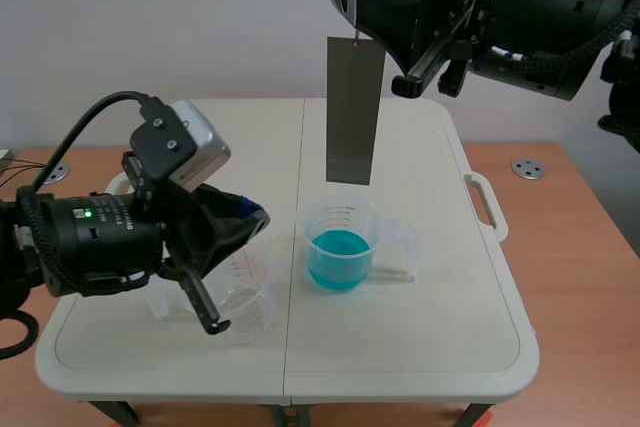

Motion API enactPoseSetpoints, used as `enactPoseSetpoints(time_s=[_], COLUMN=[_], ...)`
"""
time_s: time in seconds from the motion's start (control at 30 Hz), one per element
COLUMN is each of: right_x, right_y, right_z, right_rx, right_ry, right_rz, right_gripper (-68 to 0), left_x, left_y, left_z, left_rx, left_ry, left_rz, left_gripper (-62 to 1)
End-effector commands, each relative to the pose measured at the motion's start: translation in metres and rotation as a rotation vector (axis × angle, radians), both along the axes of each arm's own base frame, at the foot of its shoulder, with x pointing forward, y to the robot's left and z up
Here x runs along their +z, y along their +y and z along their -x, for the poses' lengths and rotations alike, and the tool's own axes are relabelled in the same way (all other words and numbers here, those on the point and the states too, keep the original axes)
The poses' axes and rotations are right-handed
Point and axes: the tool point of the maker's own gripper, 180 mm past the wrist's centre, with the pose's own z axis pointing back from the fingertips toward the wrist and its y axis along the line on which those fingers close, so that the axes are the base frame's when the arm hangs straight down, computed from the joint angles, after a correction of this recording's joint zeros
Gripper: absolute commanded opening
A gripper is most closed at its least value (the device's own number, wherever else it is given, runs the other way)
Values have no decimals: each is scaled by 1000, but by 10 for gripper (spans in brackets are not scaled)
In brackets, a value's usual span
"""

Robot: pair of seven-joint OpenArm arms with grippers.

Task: Hold the metal plate by the orange handle, dip it into the blue solution, take it out and point at it, then put the plate back in the beaker on the left.
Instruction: 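Raise the plate and point at it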

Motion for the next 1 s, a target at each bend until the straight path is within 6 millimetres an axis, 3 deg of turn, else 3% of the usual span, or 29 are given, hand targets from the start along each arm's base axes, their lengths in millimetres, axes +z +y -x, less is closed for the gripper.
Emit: enactPoseSetpoints(time_s=[0.0,0.17,0.37,0.97], right_x=[18,18,18,18], right_y=[0,0,0,0], right_z=[2,2,2,2], right_rx=[17,17,17,17], right_ry=[-47,-47,-48,-47], right_rz=[-24,-25,-25,-25], right_gripper=[-662,-662,-662,-662], left_x=[4,4,5,1], left_y=[-4,-18,-21,-16], left_z=[-6,-23,-36,-37], left_rx=[13,56,101,130], left_ry=[-20,-55,-86,-93], left_rz=[9,1,-2,-20], left_gripper=[-577,-577,-577,-577])
